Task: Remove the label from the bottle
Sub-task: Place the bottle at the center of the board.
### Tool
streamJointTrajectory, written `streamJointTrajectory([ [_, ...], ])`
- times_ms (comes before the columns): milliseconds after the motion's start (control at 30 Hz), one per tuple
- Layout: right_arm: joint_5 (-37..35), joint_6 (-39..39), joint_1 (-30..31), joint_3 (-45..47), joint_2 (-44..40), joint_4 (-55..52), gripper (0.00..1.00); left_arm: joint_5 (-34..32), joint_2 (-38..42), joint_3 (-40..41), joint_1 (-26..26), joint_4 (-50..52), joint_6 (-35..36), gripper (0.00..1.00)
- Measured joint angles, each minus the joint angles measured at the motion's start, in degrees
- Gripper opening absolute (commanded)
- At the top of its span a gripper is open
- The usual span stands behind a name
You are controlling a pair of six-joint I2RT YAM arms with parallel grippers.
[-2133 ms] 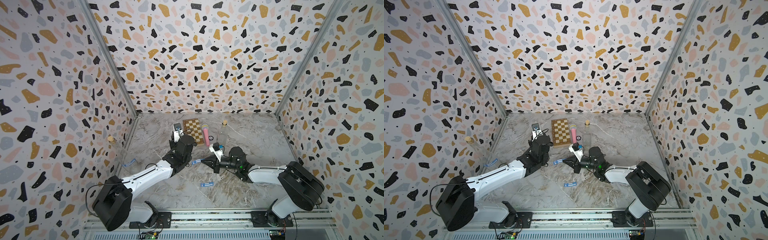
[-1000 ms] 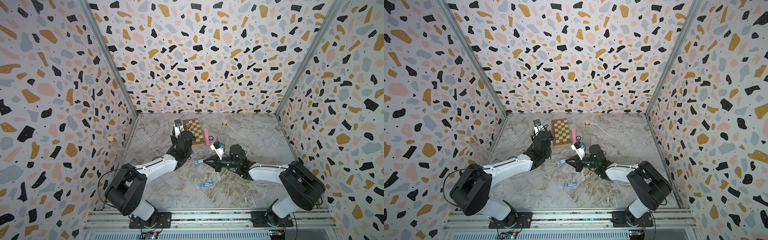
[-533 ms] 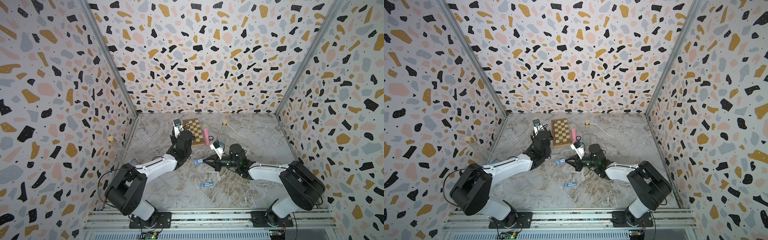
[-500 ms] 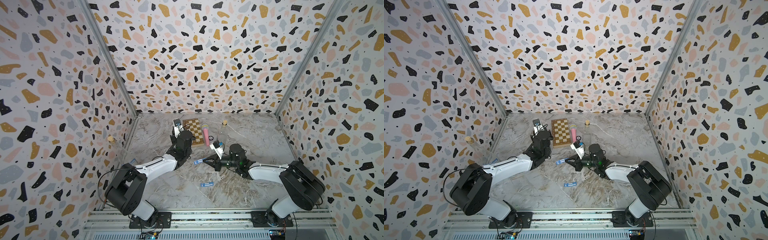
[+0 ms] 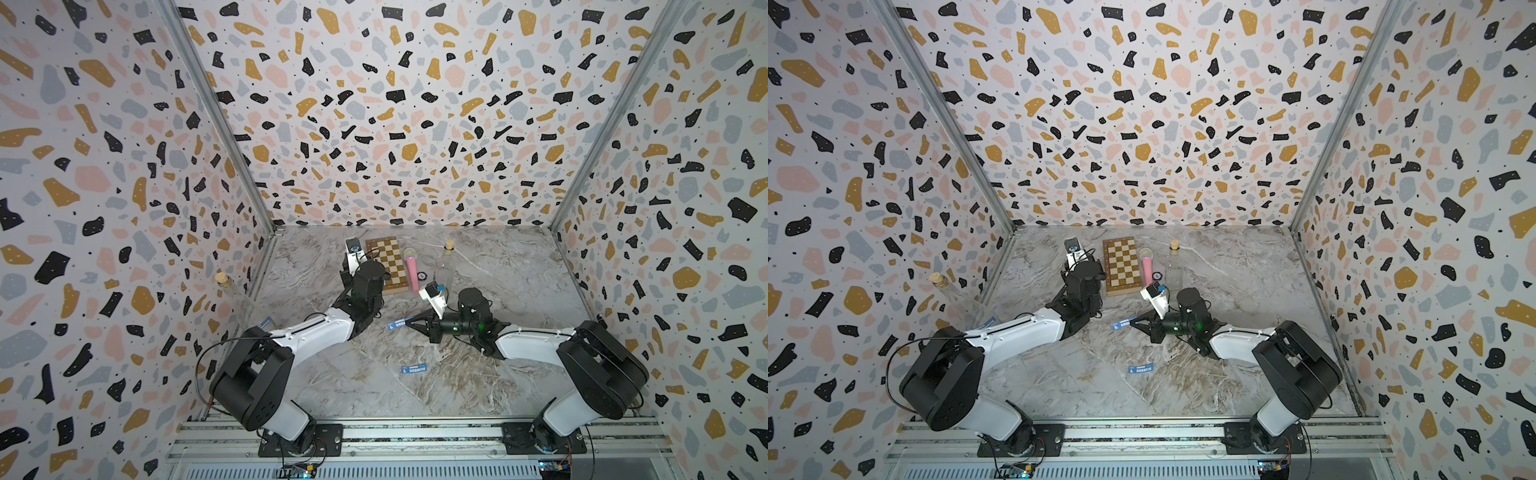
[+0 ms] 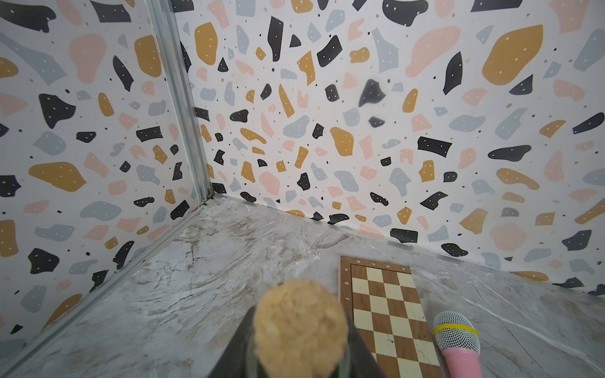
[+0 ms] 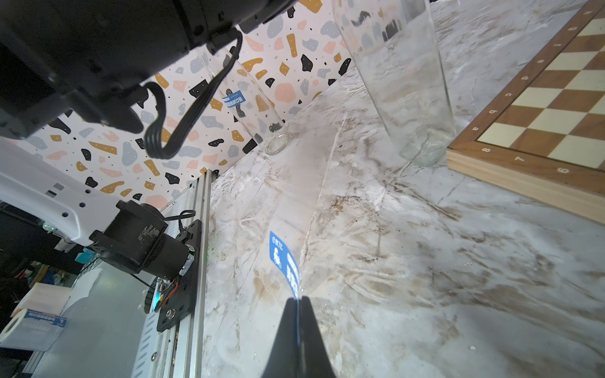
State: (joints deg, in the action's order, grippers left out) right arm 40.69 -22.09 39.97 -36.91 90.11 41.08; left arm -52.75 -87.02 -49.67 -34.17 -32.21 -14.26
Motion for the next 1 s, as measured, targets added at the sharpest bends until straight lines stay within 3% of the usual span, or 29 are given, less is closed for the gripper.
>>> streamJointTrajectory([
  [133, 0.1, -0.3, 0.0, 0.0, 0.0, 0.0, 0.00, 0.0, 0.1, 0.0, 0.0, 0.0, -0.1, 0.48],
  [633, 0.0, -1.0, 0.0, 0.0, 0.0, -0.4, 0.00, 0.2, 1.9, 0.0, 0.0, 0.7, -0.1, 0.59],
  [867, 0.1, -1.2, 0.0, 0.0, 0.0, -0.4, 0.01, 0.4, 4.1, 0.2, 0.0, 1.7, -0.5, 0.83],
  [1000, 0.3, -1.9, 0.0, 0.0, 0.0, -0.4, 0.01, 0.4, 7.0, 1.7, 0.0, 2.7, -0.6, 0.87],
])
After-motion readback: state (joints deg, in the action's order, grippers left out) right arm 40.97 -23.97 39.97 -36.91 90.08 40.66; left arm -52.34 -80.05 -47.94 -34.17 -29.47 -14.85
